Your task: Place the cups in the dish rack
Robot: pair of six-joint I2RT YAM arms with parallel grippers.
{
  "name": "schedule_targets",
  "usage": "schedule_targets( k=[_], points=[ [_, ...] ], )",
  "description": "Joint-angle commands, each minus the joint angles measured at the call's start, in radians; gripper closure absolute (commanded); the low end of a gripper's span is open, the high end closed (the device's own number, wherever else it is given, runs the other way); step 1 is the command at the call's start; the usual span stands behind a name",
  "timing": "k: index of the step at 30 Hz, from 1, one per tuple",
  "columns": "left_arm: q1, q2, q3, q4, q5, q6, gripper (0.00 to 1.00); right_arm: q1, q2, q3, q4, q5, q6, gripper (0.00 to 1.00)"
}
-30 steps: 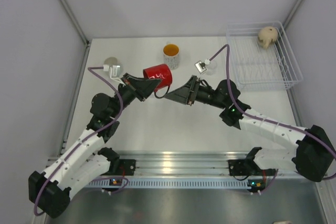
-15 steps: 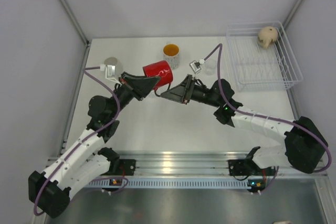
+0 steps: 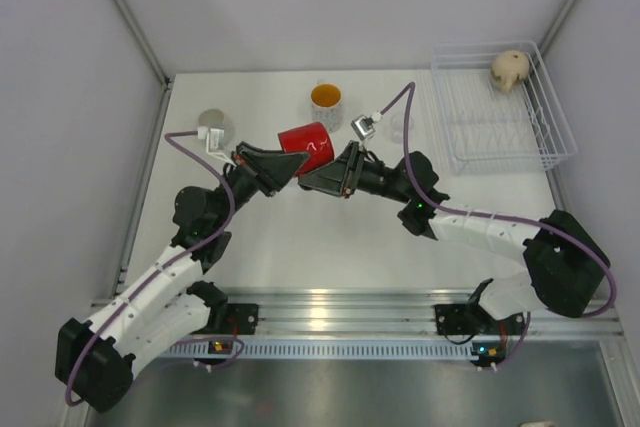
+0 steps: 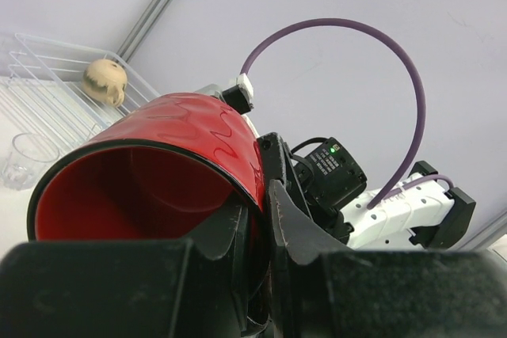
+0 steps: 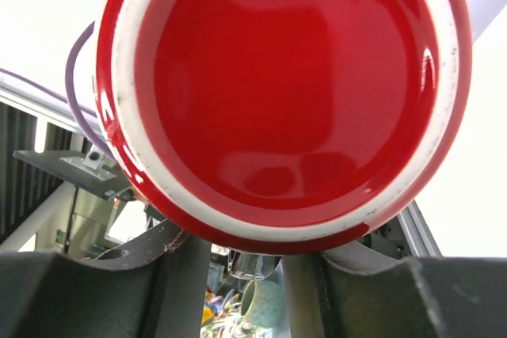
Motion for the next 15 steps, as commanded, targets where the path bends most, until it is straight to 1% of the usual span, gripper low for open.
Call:
schedule_targets(
  k=[1,2,5,6,8,13,14,15],
  points=[
    [-0.005,-0.017,0.007,0.165,0.032,-0.007,1.0,0.018,0.008,0.043,0.133,-0.012,0.019,0.63],
    [-0.005,-0.014,0.007,0.165,0.049,-0.007,1.0,0.02,0.006,0.041,0.133,-0.012,0.02,0.64],
    [-0.005,-0.014,0.004,0.165,0.052,-0.012,1.0,0.022,0.006,0.045,0.119,-0.018,0.02,0.74],
    [-0.005,-0.015,0.004,0.165,0.052,-0.012,1.0,0.02,0.008,0.045,0.12,-0.018,0.023,0.85],
    [-0.006,-0.011,0.01,0.163,0.075,-0.012,1.0,0.02,0.009,0.043,0.13,-0.027,0.025,0.99],
    [-0.006,0.006,0.0,0.163,0.095,-0.042,1.0,0.018,-0.004,0.023,0.14,-0.029,0.016,1.0],
    [-0.005,0.003,-0.008,0.163,0.095,-0.044,0.98,0.018,-0.01,0.005,0.143,-0.021,0.013,1.0],
    [-0.006,0.005,-0.011,0.163,0.097,-0.044,0.86,0.017,-0.029,-0.004,0.145,-0.013,0.004,1.0]
  ],
)
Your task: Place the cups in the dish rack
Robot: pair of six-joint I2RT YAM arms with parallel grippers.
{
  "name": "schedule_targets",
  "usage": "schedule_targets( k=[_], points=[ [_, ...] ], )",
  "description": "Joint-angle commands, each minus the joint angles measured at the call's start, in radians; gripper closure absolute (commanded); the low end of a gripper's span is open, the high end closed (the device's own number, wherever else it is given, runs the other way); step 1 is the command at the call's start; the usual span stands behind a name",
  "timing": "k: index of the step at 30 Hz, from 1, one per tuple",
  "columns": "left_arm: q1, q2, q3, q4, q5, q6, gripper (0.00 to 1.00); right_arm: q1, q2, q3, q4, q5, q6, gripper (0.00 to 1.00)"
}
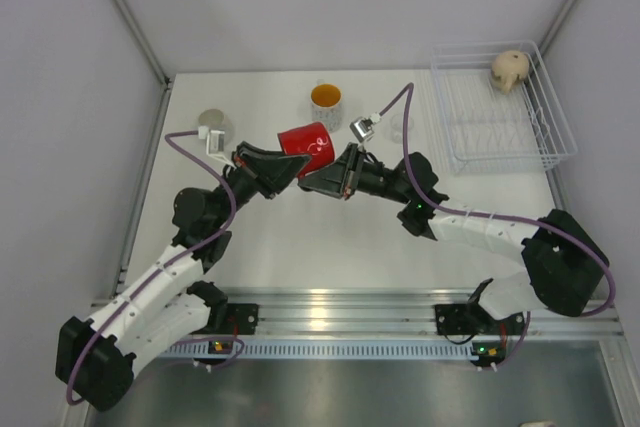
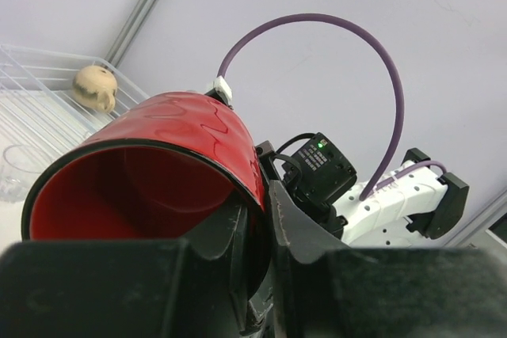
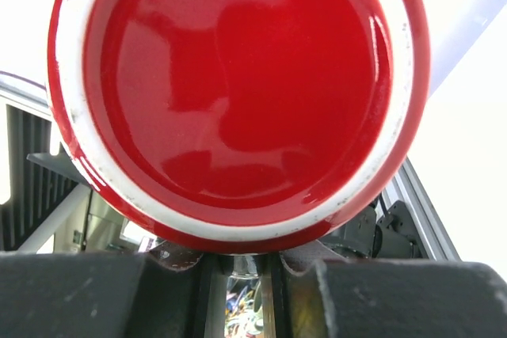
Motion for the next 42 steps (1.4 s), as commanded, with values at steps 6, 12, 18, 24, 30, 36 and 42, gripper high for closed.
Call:
schedule_targets(
  k=[6,12,18,24,30,36,42],
  points=[
    [-0.011,0.006,-0.007,0.109,0.071,-0.07,0.45,0.006,-0.114,-0.056,0.087,0.054,-0.105,1.0],
    [-0.011,0.002,-0.01,0.074,0.061,-0.062,0.2,-0.006,-0.171,-0.088,0.024,0.097,-0.14,1.0],
    [-0.011,-0.006,0.007,-0.027,0.043,-0.033,0.02,-0.099,-0.232,-0.117,-0.053,0.091,-0.154,1.0],
    [-0.009,-0.014,0.016,-0.104,-0.009,-0.016,0.02,-0.263,-0.312,-0.16,-0.115,0.029,-0.154,1.0],
    [-0.011,-0.033,0.03,-0.193,0.023,0.018,0.02,-0.541,-0.398,-0.072,-0.463,-0.006,-0.368,1.0],
    [-0.011,-0.044,0.085,-0.473,-0.006,0.113,0.03,-0.777,-0.304,0.239,-0.896,0.078,-0.676,1.0],
    [-0.009,-0.02,0.226,-0.838,-0.057,0.306,0.04,-0.902,-0.081,0.485,-0.995,0.241,-0.821,1.0]
  ],
)
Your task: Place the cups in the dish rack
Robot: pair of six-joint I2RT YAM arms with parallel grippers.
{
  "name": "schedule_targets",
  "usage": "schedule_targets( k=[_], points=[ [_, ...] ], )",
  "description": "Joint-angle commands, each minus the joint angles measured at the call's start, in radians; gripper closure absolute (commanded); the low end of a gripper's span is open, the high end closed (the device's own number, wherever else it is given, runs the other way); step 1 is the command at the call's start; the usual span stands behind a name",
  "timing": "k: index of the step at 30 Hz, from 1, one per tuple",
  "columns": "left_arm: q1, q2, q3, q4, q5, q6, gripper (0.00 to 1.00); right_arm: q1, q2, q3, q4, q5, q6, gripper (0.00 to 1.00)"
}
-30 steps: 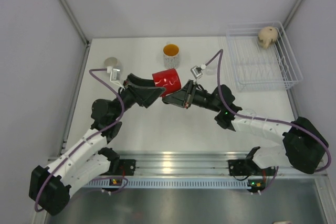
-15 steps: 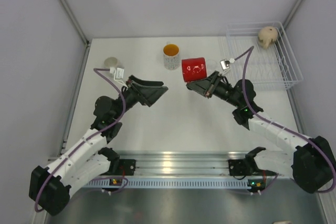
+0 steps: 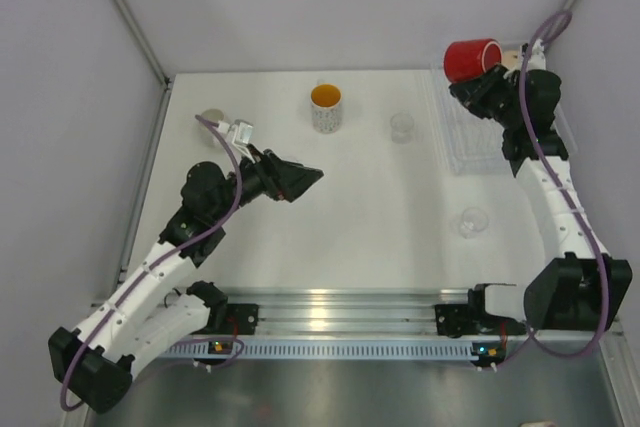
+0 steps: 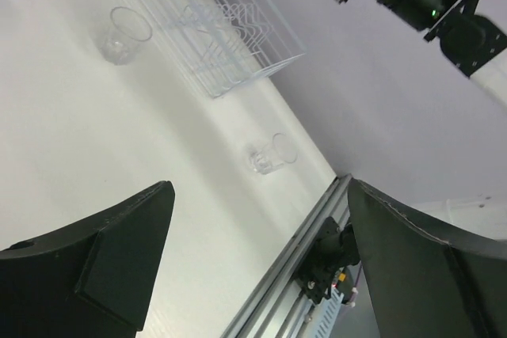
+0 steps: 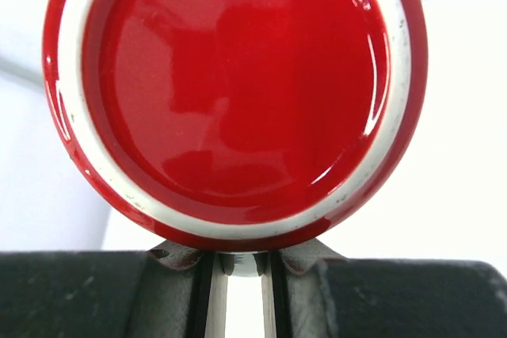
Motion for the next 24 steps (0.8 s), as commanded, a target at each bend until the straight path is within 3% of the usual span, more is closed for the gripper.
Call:
schedule_targets(
  k=[1,9,15,24],
  points=[
    [-0.002,-0.005,0.066,-0.199,-0.035,0.133,0.04,-0.049,0.119,0.179,-0.038,0.129,-0.16,1.0],
    [-0.004,-0.065,-0.01,-0.201,-0.018,0.15,0.04,-0.059,0.479,0.559,-0.156,0.35,-0.374,1.0],
    [-0.002,-0.111,-0.023,-0.202,-0.027,0.145,0.04,-0.07,0.691,0.766,-0.208,0.372,-0.453,1.0],
    [-0.002,-0.074,-0.045,-0.185,-0.029,0.139,0.03,-0.072,0.86,0.875,-0.199,0.37,-0.488,1.0]
  ],
)
